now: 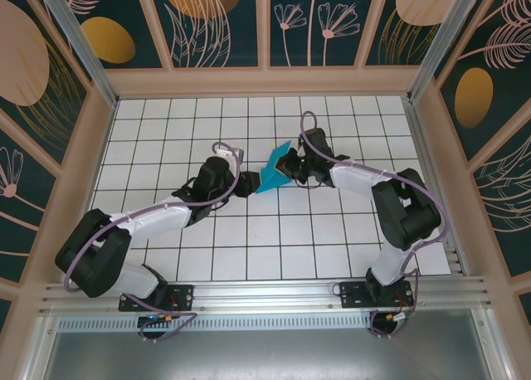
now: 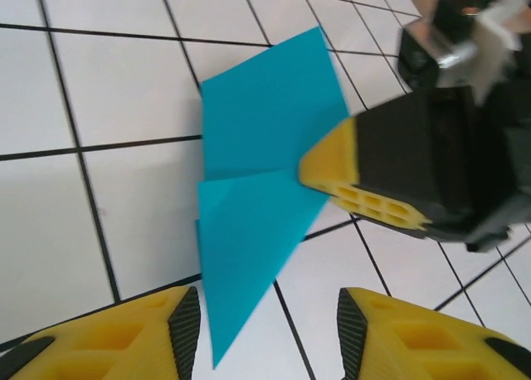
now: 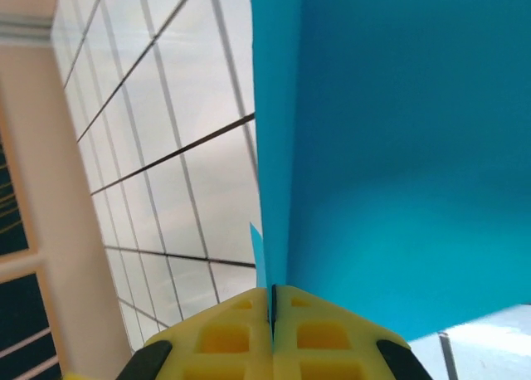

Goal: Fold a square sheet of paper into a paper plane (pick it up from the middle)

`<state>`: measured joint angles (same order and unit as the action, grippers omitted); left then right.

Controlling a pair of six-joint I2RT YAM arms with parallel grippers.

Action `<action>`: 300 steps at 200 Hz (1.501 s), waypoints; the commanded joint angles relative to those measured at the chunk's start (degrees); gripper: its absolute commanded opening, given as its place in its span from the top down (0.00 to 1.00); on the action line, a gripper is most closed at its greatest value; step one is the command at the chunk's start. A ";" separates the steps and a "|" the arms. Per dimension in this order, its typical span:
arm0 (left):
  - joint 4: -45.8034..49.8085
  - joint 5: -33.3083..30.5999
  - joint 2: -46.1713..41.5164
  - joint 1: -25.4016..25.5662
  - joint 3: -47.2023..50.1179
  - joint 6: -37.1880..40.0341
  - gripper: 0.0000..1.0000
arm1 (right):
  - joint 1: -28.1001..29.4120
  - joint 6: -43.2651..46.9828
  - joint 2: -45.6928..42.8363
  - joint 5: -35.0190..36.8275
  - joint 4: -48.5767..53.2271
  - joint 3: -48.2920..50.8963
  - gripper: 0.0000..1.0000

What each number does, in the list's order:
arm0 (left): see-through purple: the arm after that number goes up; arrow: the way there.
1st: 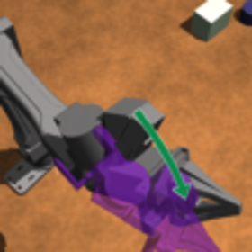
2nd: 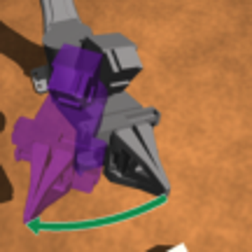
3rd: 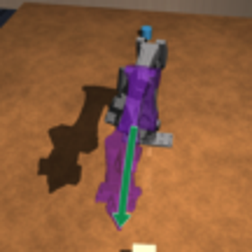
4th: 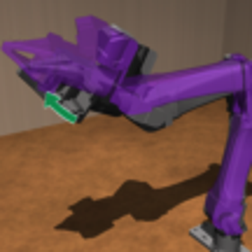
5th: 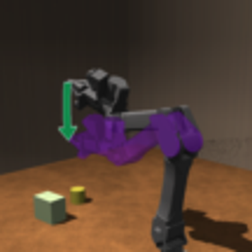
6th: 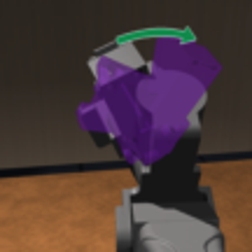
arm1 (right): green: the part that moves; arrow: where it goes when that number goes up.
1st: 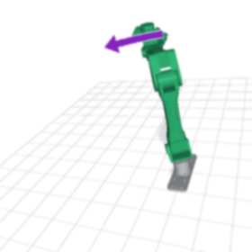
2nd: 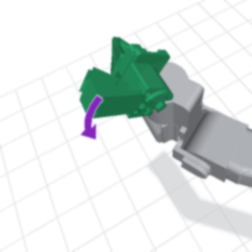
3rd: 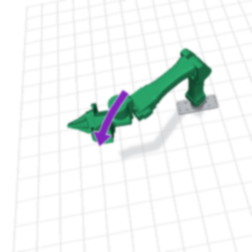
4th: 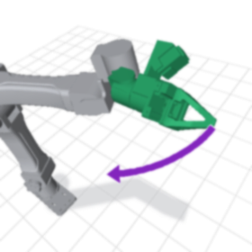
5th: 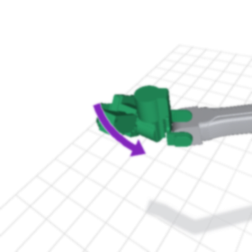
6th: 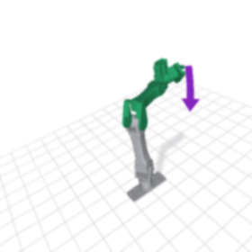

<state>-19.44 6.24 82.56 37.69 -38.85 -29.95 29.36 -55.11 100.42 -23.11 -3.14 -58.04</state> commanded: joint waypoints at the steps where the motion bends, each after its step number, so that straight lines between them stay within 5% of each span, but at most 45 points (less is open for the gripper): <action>1: -12.43 5.14 2.14 0.28 3.57 8.51 0.47 | 0.93 -6.82 2.51 2.62 1.08 -0.01 0.99; 64: -27.55 7.53 10.02 0.31 8.25 20.80 0.40 | 1.57 -11.93 4.42 3.25 4.79 -1.66 0.99; 118: -30.03 8.62 17.56 0.33 6.31 25.07 0.42 | 1.40 -14.45 5.32 1.01 6.30 -3.37 0.99; 253: -32.31 6.18 25.34 0.44 2.48 26.43 0.71 | 1.41 -16.52 6.67 -3.26 7.83 -5.77 0.96; 300: -31.62 5.43 25.45 0.45 2.54 25.99 0.86 | 0.37 -13.61 6.07 -4.61 8.47 -6.47 0.80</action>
<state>-50.30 12.51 107.11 37.91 -35.42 -4.29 30.50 -70.46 106.48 -25.65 3.99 -62.61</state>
